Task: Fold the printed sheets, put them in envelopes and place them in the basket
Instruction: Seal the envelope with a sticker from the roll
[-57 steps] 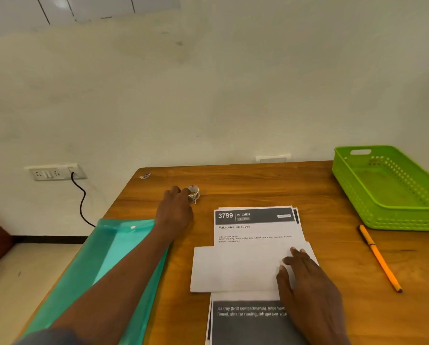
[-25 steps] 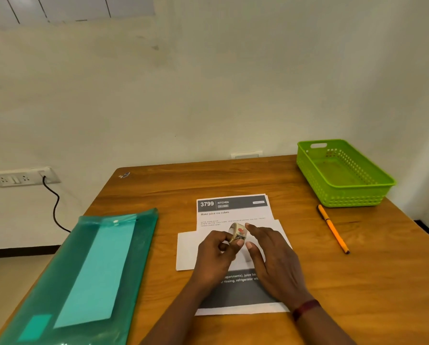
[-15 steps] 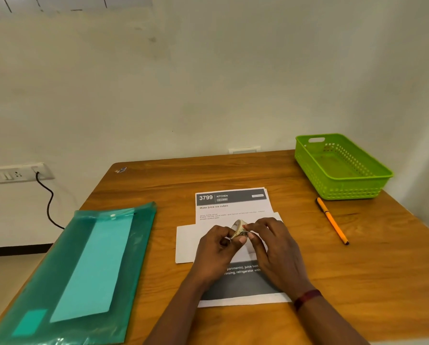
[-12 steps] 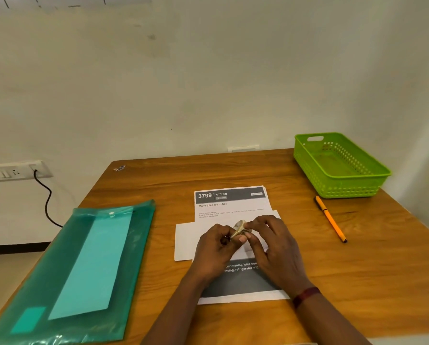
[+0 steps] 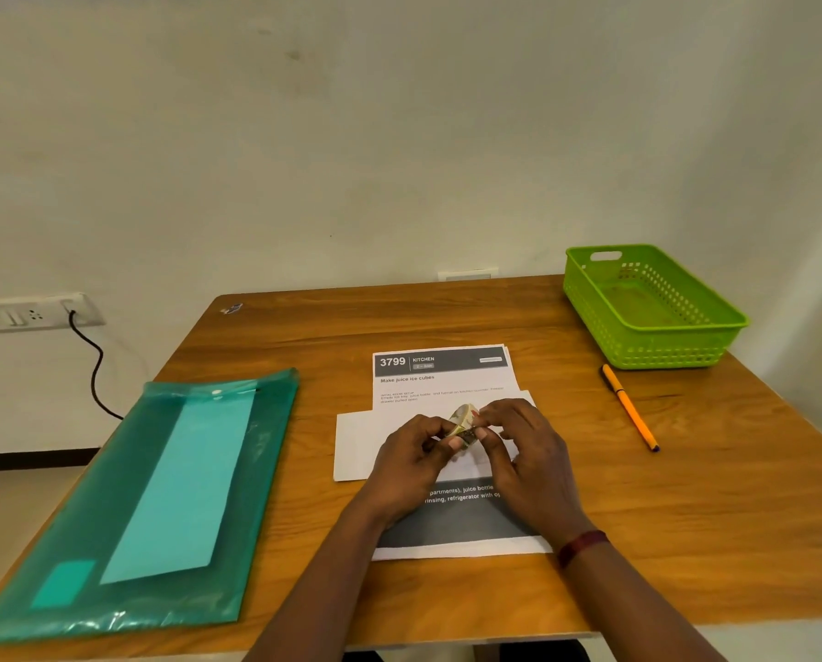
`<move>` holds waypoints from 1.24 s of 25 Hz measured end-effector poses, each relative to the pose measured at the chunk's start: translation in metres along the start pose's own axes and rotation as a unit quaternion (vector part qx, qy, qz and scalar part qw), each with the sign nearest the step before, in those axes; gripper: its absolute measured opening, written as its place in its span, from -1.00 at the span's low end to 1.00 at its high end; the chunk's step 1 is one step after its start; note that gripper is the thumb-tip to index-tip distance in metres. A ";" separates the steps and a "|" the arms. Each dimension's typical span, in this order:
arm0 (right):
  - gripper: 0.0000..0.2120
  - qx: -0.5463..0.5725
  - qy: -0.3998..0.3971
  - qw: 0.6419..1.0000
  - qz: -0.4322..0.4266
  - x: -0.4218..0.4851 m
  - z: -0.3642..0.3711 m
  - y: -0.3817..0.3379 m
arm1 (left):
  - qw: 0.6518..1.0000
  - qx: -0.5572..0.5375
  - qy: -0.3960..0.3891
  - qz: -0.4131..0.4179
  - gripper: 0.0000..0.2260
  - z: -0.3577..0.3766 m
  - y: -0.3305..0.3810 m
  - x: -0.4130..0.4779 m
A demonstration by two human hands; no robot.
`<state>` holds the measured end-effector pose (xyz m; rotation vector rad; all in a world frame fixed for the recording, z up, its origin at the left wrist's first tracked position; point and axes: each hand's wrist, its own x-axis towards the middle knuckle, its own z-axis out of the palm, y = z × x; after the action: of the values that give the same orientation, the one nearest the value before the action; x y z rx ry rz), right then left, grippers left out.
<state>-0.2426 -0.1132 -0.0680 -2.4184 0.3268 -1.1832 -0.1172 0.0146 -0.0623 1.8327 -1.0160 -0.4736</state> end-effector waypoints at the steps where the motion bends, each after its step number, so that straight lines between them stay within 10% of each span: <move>1: -0.89 0.019 0.002 1.000 0.006 0.000 0.000 0.000 | 1.000 -0.001 0.000 -0.003 -0.80 0.000 0.000 0.000; 11: -0.92 0.159 0.062 0.965 0.199 0.007 -0.009 -0.003 | 0.994 -0.088 0.025 -0.056 -0.77 0.000 0.007 -0.001; 17: -0.93 0.156 0.050 0.960 0.228 0.008 -0.012 -0.002 | 0.933 -0.286 0.155 -0.154 -0.80 -0.030 0.013 0.023; 21: -0.91 0.064 0.050 0.973 0.215 0.006 -0.007 0.001 | 0.961 -0.043 0.233 -0.140 -0.83 -0.089 0.005 0.055; 25: -0.87 -0.016 0.025 0.978 0.208 0.003 -0.002 0.003 | 0.919 0.284 0.243 -0.127 -0.74 -0.144 -0.019 0.093; 31: -0.86 -0.050 0.019 0.985 0.167 0.000 0.003 0.005 | 0.866 0.410 0.200 -0.204 -0.76 -0.175 -0.055 0.132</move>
<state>-0.2402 -0.1165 -0.0717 -2.3071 0.7863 -1.0822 0.1037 0.0158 -0.0138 2.7855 -0.5501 0.1587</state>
